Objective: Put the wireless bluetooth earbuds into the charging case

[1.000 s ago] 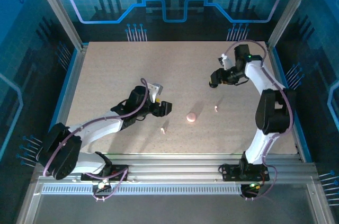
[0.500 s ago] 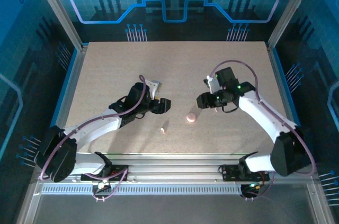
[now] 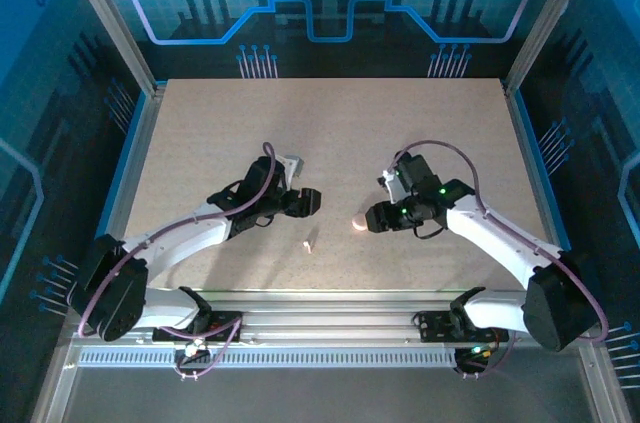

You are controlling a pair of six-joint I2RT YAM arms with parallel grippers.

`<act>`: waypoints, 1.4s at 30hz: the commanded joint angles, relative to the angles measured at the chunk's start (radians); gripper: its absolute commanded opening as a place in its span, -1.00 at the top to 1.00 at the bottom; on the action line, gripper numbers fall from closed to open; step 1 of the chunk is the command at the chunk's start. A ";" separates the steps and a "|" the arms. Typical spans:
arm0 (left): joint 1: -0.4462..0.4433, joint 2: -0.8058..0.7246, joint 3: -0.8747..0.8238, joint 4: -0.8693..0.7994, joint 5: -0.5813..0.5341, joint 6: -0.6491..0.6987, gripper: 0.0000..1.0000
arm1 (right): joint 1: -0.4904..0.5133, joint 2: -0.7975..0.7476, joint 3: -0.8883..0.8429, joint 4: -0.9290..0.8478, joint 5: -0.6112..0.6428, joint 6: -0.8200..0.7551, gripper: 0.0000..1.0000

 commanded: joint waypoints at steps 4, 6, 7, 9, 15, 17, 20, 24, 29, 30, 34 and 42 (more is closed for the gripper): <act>0.027 0.027 0.040 -0.086 0.024 -0.095 -0.51 | 0.048 0.034 -0.004 -0.048 0.074 0.050 -0.13; 0.039 0.027 0.038 -0.114 0.034 -0.110 -0.50 | 0.066 0.049 -0.007 -0.064 0.076 0.050 -0.12; 0.043 0.026 0.033 -0.122 0.032 -0.114 -0.50 | 0.072 0.057 -0.006 -0.071 0.075 0.050 -0.12; 0.058 0.023 0.018 -0.128 0.034 -0.123 -0.50 | 0.092 0.076 0.001 -0.081 0.076 0.046 -0.13; 0.087 0.013 -0.023 -0.119 0.012 -0.164 -0.50 | 0.097 0.153 0.074 -0.101 0.128 0.092 -0.18; 0.096 0.020 -0.027 -0.121 0.005 -0.164 -0.50 | 0.097 0.189 0.114 -0.112 0.147 0.099 -0.21; 0.118 0.037 -0.027 -0.119 0.019 -0.160 -0.50 | 0.097 0.264 0.175 -0.128 0.162 0.098 -0.27; 0.139 0.062 -0.001 -0.141 0.048 -0.148 -0.51 | 0.098 0.382 0.249 -0.125 0.172 0.095 -0.33; 0.155 0.073 0.023 -0.154 0.042 -0.115 -0.51 | 0.101 0.498 0.342 -0.144 0.192 0.072 -0.33; 0.159 0.079 0.026 -0.152 0.036 -0.110 -0.51 | 0.101 0.514 0.356 -0.144 0.190 0.069 -0.33; 0.167 0.105 0.025 -0.132 0.031 -0.108 -0.50 | 0.103 0.567 0.395 -0.145 0.186 0.053 -0.32; 0.170 0.156 0.043 -0.114 0.067 -0.097 -0.49 | 0.123 0.645 0.444 -0.190 0.226 0.047 -0.24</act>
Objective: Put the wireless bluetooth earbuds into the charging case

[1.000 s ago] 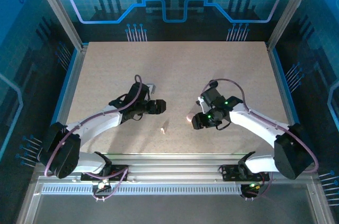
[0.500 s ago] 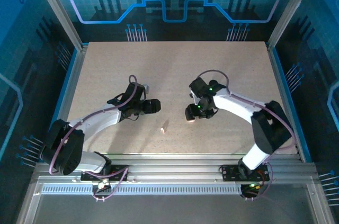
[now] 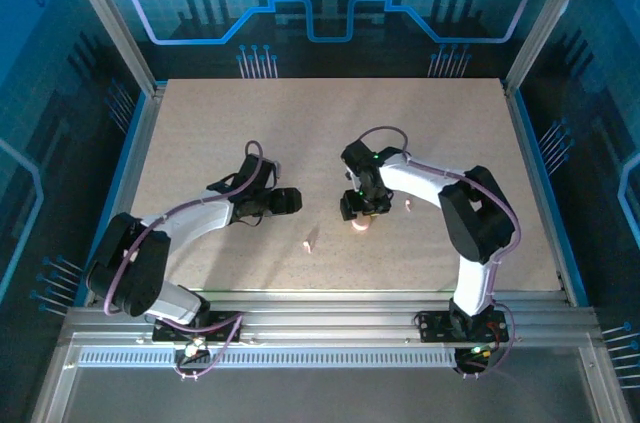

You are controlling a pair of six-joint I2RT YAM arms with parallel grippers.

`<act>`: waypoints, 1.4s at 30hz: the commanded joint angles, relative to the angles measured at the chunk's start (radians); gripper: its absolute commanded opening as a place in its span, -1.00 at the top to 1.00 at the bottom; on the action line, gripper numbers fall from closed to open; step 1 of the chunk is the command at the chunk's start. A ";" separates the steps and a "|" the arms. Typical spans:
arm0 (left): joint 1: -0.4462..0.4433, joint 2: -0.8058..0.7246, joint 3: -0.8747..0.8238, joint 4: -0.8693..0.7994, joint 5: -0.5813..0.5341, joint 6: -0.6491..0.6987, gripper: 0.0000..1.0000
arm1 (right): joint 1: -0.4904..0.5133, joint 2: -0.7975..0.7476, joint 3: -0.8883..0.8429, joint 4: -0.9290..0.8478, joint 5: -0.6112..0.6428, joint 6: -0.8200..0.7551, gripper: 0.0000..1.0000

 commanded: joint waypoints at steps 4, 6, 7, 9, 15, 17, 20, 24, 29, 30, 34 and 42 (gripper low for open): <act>0.014 0.037 0.038 0.012 0.045 0.038 -0.49 | 0.042 0.025 0.029 -0.092 0.083 0.001 -0.23; 0.014 0.046 0.041 0.015 0.051 0.039 -0.48 | 0.045 0.031 0.029 -0.094 0.085 0.003 -0.22; 0.014 0.047 0.041 0.018 0.052 0.039 -0.48 | 0.046 0.036 0.029 -0.094 0.085 0.002 -0.19; 0.015 0.049 0.041 0.021 0.058 0.039 -0.48 | 0.045 0.046 0.031 -0.092 0.087 0.000 -0.11; 0.018 0.042 0.037 0.021 0.066 0.044 -0.47 | 0.045 0.078 0.044 -0.089 0.085 -0.012 -0.05; 0.018 0.035 0.031 0.030 0.072 0.038 -0.47 | 0.046 0.067 0.039 -0.075 0.094 -0.013 -0.01; 0.018 0.025 0.020 0.060 0.101 0.022 -0.45 | 0.047 0.000 -0.014 -0.002 0.092 -0.025 0.05; 0.018 0.001 0.004 0.091 0.137 0.008 -0.40 | 0.051 -0.149 -0.133 0.157 0.077 -0.092 0.10; 0.016 -0.059 -0.024 0.162 0.200 -0.014 -0.30 | 0.061 -0.310 -0.255 0.345 0.063 -0.241 0.15; 0.017 -0.075 -0.032 0.177 0.213 -0.017 -0.30 | 0.064 -0.335 -0.274 0.384 0.054 -0.272 0.16; 0.016 -0.120 -0.061 0.243 0.283 -0.024 -0.27 | 0.070 -0.426 -0.351 0.529 -0.008 -0.386 0.17; 0.014 -0.194 -0.095 0.309 0.404 -0.039 -0.18 | 0.081 -0.547 -0.518 0.791 -0.102 -0.560 0.25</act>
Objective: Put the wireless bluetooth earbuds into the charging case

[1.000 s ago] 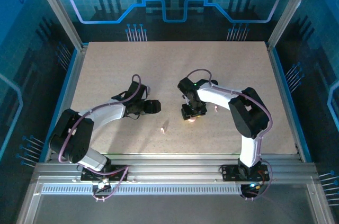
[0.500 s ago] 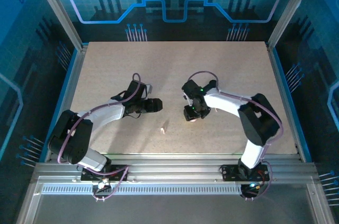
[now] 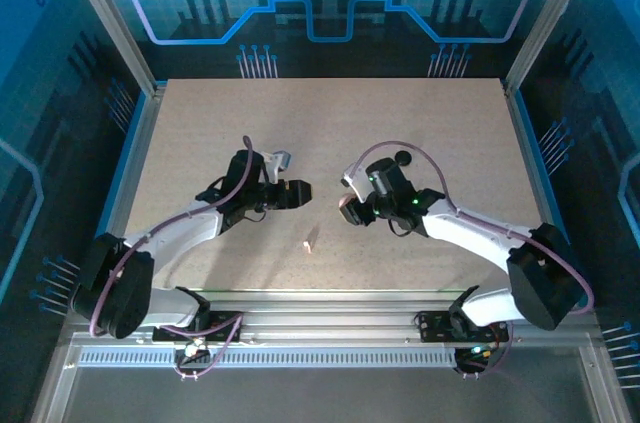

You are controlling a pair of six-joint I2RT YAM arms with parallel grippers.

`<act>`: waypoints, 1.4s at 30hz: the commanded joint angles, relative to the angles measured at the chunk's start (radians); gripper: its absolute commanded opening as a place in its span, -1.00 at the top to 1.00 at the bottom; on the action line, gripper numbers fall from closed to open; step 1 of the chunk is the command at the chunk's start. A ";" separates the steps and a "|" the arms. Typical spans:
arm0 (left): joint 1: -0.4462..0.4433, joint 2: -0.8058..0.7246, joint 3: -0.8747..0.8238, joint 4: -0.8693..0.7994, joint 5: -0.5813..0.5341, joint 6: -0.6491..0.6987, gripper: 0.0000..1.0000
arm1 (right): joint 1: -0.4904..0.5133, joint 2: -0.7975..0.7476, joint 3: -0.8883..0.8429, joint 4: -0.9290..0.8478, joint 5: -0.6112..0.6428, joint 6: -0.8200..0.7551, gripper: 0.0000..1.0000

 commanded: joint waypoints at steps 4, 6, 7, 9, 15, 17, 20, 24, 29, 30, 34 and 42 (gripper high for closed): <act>0.005 -0.099 -0.028 0.046 0.094 0.016 -0.14 | 0.027 -0.051 -0.056 0.197 -0.066 -0.158 0.25; -0.004 -0.119 -0.021 0.035 0.096 0.026 -0.13 | 0.039 -0.059 -0.062 0.214 -0.065 -0.182 0.26; -0.009 -0.125 -0.016 0.026 0.091 0.026 -0.12 | 0.045 -0.061 -0.063 0.221 -0.062 -0.190 0.26; -0.017 -0.132 -0.002 0.000 0.094 0.029 -0.09 | 0.068 -0.064 -0.051 0.217 -0.041 -0.210 0.27; -0.060 -0.123 0.053 -0.103 0.091 0.082 -0.06 | 0.158 -0.079 -0.012 0.190 0.061 -0.298 0.28; -0.067 -0.120 0.055 -0.109 0.084 0.086 -0.04 | 0.173 -0.084 -0.008 0.192 0.075 -0.317 0.28; -0.075 -0.114 0.055 -0.111 0.084 0.089 0.02 | 0.184 -0.094 -0.005 0.191 0.084 -0.328 0.28; -0.097 -0.117 0.051 -0.095 0.095 0.098 0.03 | 0.192 -0.103 0.000 0.184 0.084 -0.334 0.27; -0.117 -0.107 0.050 -0.082 0.107 0.106 -0.03 | 0.210 -0.118 0.002 0.184 0.089 -0.341 0.27; -0.120 -0.104 0.052 -0.082 0.109 0.107 -0.03 | 0.212 -0.120 0.004 0.183 0.089 -0.344 0.27; -0.126 -0.090 0.056 -0.079 0.106 0.108 0.10 | 0.220 -0.130 0.005 0.197 0.088 -0.348 0.27; -0.134 -0.102 0.044 -0.039 0.116 0.100 0.31 | 0.237 -0.137 0.010 0.216 0.075 -0.351 0.27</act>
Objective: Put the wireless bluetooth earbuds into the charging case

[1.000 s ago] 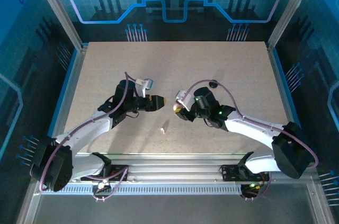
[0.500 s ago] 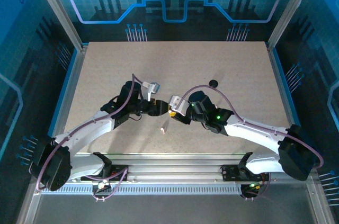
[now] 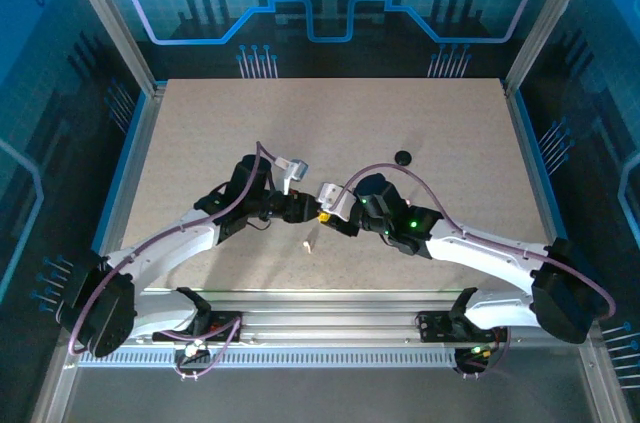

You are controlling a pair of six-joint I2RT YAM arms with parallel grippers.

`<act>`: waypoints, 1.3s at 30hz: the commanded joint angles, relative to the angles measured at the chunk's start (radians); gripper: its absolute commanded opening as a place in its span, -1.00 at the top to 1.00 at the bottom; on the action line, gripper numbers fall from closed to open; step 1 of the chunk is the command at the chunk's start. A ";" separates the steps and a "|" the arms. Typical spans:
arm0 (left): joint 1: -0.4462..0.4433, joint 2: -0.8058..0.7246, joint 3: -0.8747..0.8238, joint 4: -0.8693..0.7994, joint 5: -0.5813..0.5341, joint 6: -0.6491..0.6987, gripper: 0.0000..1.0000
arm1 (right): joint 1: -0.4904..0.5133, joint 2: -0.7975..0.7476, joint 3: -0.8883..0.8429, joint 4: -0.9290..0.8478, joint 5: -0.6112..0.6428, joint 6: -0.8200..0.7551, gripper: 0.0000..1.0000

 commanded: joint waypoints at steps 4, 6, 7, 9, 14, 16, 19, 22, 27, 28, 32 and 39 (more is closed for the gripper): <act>-0.008 -0.012 0.007 0.056 0.008 0.014 0.44 | 0.037 -0.055 0.018 0.071 -0.014 0.011 0.08; -0.006 -0.020 0.000 0.060 -0.006 0.022 0.47 | 0.037 -0.072 0.001 0.086 -0.005 0.032 0.01; -0.007 -0.026 -0.008 0.065 -0.015 0.026 0.48 | 0.037 -0.083 -0.004 0.088 0.003 0.042 -0.04; -0.004 -0.030 -0.021 0.079 -0.022 0.030 0.50 | 0.037 -0.114 -0.023 0.096 0.022 0.059 -0.14; -0.003 -0.031 -0.029 0.110 -0.003 0.045 0.54 | 0.011 -0.215 -0.083 0.120 -0.007 0.117 -0.28; -0.003 -0.038 -0.041 0.137 -0.008 0.061 0.55 | -0.012 -0.240 -0.092 0.109 -0.041 0.146 -0.29; -0.002 -0.045 -0.048 0.167 -0.012 0.070 0.56 | -0.057 -0.272 -0.106 0.095 -0.132 0.186 -0.30; -0.003 -0.052 -0.056 0.209 0.019 0.073 0.56 | -0.117 -0.299 -0.132 0.102 -0.282 0.208 -0.26; -0.005 -0.100 -0.134 0.366 0.104 0.130 0.54 | -0.265 -0.278 -0.110 0.063 -0.578 0.309 -0.15; -0.005 -0.115 -0.155 0.403 0.123 0.150 0.53 | -0.288 -0.273 -0.106 0.061 -0.627 0.326 -0.14; -0.005 -0.181 -0.217 0.493 0.174 0.221 0.51 | -0.351 -0.241 -0.070 0.034 -0.801 0.344 -0.10; -0.008 -0.248 -0.268 0.562 0.234 0.270 0.50 | -0.355 -0.114 0.064 -0.063 -1.026 0.334 -0.02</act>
